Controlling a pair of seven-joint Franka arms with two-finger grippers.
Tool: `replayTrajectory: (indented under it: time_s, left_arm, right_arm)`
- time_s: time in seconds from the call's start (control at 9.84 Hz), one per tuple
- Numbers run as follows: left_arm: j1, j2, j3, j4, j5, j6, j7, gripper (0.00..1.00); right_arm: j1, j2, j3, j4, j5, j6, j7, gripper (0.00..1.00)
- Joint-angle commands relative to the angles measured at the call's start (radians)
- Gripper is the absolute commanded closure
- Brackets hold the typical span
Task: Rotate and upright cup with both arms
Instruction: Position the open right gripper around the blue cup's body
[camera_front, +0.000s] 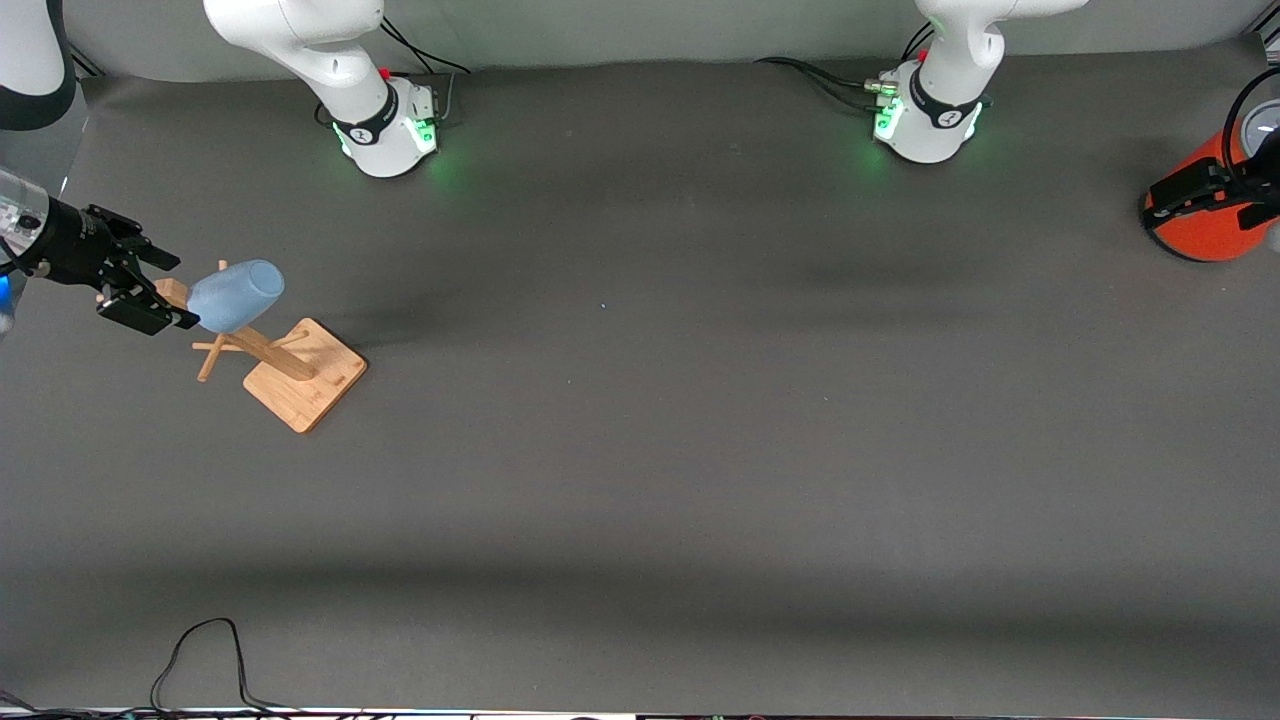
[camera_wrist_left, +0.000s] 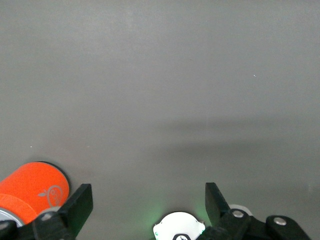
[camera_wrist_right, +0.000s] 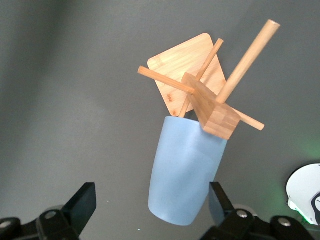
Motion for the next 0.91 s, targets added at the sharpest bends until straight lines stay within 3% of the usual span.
replayTrajectory:
  time_s: [0.0, 0.81]
  left_arm:
    - [-0.002, -0.013, 0.003, -0.01, 0.015, -0.006, 0.015, 0.0]
    - [-0.002, -0.011, 0.003, -0.024, 0.032, -0.006, 0.015, 0.0]
  right_arm:
    - [0.001, -0.009, -0.002, -0.014, 0.017, 0.017, 0.067, 0.0]
    - [0.002, 0.083, -0.022, -0.02, 0.048, 0.063, 0.175, 0.0]
